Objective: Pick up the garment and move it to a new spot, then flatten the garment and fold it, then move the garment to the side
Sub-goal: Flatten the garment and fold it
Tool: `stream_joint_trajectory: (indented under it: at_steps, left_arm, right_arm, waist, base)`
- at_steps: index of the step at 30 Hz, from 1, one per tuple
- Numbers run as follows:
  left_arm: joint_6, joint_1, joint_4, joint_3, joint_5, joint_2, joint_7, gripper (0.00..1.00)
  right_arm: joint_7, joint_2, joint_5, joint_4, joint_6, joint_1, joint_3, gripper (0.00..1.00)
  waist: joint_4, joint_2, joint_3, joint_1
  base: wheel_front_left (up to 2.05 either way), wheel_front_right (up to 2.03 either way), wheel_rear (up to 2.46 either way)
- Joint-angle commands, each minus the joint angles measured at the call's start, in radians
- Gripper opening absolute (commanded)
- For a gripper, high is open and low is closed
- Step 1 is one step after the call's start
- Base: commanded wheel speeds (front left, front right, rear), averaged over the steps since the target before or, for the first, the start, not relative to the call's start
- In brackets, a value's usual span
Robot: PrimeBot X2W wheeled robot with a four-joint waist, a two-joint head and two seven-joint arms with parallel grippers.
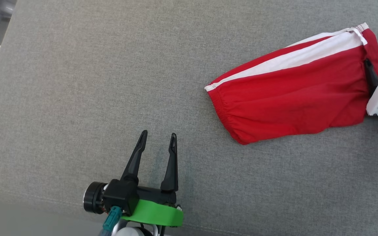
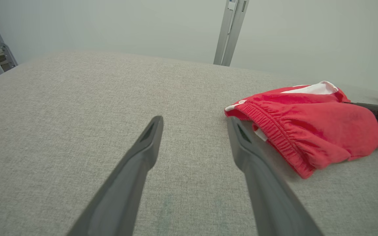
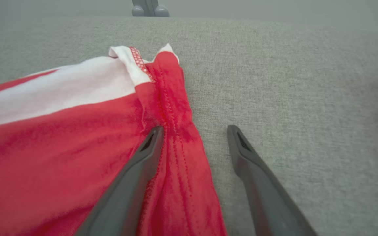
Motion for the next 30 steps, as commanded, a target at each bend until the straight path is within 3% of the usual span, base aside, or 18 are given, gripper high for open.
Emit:
stream_joint_trajectory:
  at_steps: [1,2,7,20,25,30]
  left_arm:
    - [0.000,-0.017,0.003,0.001,0.009,0.001,-0.003,1.00]
    - [0.000,-0.018,0.004,0.002,0.011,0.001,-0.003,1.00]
    - [-0.007,-0.006,0.016,0.012,0.022,0.001,-0.003,1.00]
    - [-0.033,0.044,0.042,0.060,0.051,0.001,-0.003,1.00]
    - [-0.039,0.053,0.048,0.066,0.058,0.001,-0.003,1.00]
    - [-0.044,0.062,0.061,0.070,0.056,0.001,-0.003,1.00]
  right_arm:
    - [0.023,0.004,0.026,-0.005,-0.002,0.015,0.014,0.53]
    - [0.033,0.009,0.052,-0.021,-0.001,0.026,0.022,0.00]
    - [0.014,0.008,0.124,-0.080,-0.001,0.063,0.062,0.00]
    - [-0.086,-0.002,0.190,-0.151,-0.002,0.170,0.142,0.00]
    - [-0.101,-0.039,0.151,-0.151,-0.002,0.178,0.158,0.00]
    - [-0.107,-0.026,0.105,-0.148,-0.002,0.146,0.163,0.00]
  waist:
    - [0.000,0.0000,0.005,0.0000]
    - [-0.004,0.0000,0.005,0.0000]
    - [-0.041,0.0000,-0.023,0.0000]
    - [-0.248,0.0000,-0.155,0.0000]
    - [-0.292,0.0000,-0.177,0.0000]
    - [-0.304,0.0000,-0.201,0.0000]
  base:
    - [0.00,0.00,0.00]
    - [0.00,0.00,0.00]
    - [0.00,0.00,0.00]
    - [0.00,0.00,0.00]
    - [0.00,0.00,0.00]
    - [0.00,0.00,0.00]
